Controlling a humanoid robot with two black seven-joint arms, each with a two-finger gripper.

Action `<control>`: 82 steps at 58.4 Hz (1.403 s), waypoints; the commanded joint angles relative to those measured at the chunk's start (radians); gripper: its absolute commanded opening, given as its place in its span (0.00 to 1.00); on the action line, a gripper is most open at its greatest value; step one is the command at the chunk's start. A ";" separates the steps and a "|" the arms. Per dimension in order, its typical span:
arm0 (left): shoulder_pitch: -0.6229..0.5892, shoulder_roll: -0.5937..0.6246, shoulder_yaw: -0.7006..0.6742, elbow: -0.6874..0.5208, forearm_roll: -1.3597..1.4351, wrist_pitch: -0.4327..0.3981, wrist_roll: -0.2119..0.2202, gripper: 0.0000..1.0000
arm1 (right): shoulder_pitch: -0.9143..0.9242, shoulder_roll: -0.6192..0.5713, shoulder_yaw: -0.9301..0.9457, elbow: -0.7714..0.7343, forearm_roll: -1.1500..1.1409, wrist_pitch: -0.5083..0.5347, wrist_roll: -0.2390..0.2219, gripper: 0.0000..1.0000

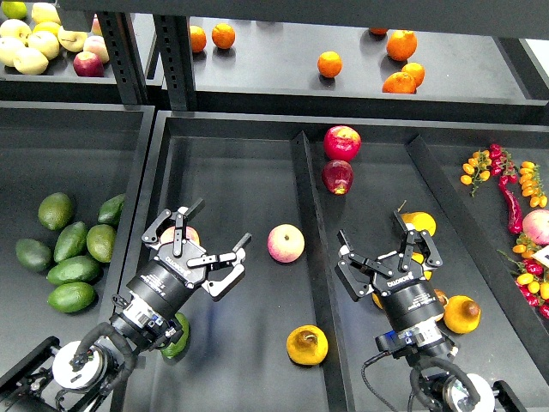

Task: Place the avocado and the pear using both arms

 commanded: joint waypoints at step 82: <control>0.025 0.000 -0.034 0.023 0.001 0.000 0.032 1.00 | -0.027 0.000 -0.002 0.008 -0.002 0.005 -0.003 0.99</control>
